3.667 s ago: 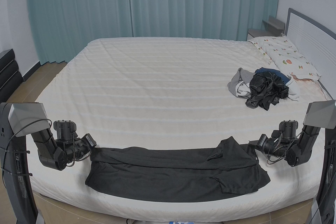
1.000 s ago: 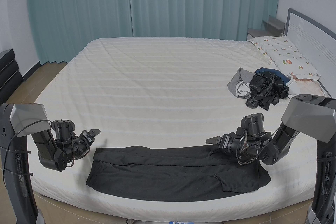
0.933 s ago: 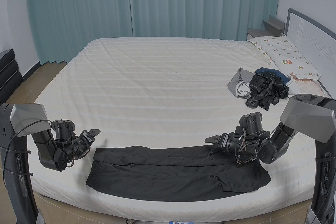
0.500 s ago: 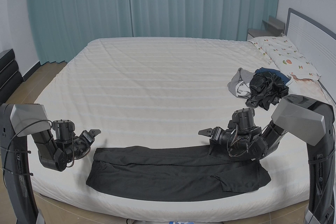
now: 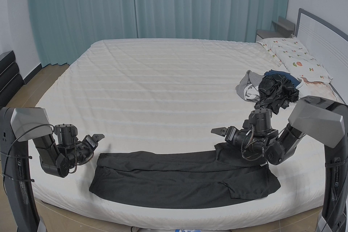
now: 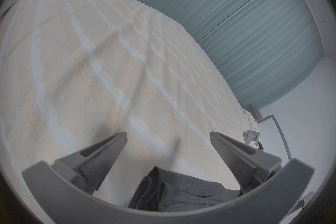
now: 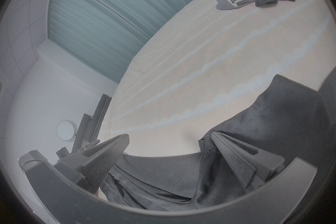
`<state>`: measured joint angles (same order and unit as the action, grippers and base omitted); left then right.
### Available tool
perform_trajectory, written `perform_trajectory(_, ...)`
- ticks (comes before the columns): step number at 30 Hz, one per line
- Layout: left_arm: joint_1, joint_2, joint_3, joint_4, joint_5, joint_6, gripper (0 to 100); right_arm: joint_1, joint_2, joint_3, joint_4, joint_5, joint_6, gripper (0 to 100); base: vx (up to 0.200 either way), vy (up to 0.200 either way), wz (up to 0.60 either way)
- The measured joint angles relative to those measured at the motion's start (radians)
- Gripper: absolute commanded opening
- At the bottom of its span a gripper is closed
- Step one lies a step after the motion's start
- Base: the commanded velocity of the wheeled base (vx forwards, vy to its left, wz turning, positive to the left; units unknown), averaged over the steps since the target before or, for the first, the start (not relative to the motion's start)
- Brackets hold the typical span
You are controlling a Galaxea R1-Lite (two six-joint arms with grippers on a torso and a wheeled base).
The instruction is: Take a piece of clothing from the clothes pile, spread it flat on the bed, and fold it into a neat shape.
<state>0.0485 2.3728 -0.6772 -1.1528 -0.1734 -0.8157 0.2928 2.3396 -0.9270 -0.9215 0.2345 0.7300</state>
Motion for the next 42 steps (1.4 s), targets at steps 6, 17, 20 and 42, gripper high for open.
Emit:
perform_trajectory(6,0.000,0.000,0.000,0.000,0.000,0.000,100,-0.081,-0.059,0.101,0.000,0.005,-0.075,100,0.000,0.000,0.00)
perform_trajectory(17,0.000,0.000,0.001,0.000,0.001,0.000,100,-0.187,-0.073,0.190,-0.001,0.014,-0.170,100,0.000,0.000,0.00)
perform_trajectory(20,0.000,0.000,0.001,0.000,0.001,0.000,100,-0.191,-0.061,0.189,-0.001,0.013,-0.183,100,0.000,0.000,0.00)
perform_trajectory(42,0.000,0.000,0.001,0.000,0.001,0.000,100,-0.210,-0.033,0.241,-0.001,0.015,-0.273,0,0.000,0.000,0.00)
